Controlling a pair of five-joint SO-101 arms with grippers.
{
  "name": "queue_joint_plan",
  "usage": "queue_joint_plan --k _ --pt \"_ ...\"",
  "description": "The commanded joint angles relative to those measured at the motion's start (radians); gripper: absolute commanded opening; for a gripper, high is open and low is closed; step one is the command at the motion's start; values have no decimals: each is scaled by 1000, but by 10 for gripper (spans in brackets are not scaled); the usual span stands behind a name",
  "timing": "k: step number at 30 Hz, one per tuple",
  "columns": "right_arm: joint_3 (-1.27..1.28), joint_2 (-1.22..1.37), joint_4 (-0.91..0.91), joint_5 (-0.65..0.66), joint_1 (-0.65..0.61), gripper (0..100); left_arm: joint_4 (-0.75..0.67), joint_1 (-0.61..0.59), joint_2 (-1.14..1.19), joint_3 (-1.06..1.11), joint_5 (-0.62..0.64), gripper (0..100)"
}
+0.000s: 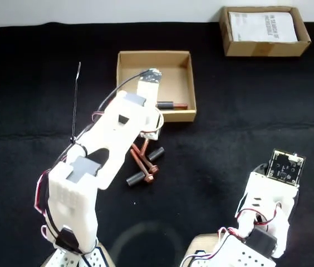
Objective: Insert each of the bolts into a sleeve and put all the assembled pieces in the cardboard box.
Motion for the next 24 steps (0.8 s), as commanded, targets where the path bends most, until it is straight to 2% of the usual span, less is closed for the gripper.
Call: queue_joint_plan --k 1,3,5,10,13,19,24 --pt "-15 -15 -19 12 8 7 -12 30 41 -84 -3 169" --pt "-15 -15 -21 12 8 7 -3 36 67 -120 -3 107" --pt "-12 -15 -28 12 8 7 0 39 90 -157 -3 0" --pt "-13 -15 -65 8 1 7 11 33 96 -199 -5 9" --pt "-15 -15 -113 -8 -38 7 132 33 39 -266 -2 8" --pt "-16 -15 -160 -259 -208 7 330 56 -170 -421 3 8" --pt "-59 -8 -177 -442 -364 7 353 96 -406 -476 3 8"
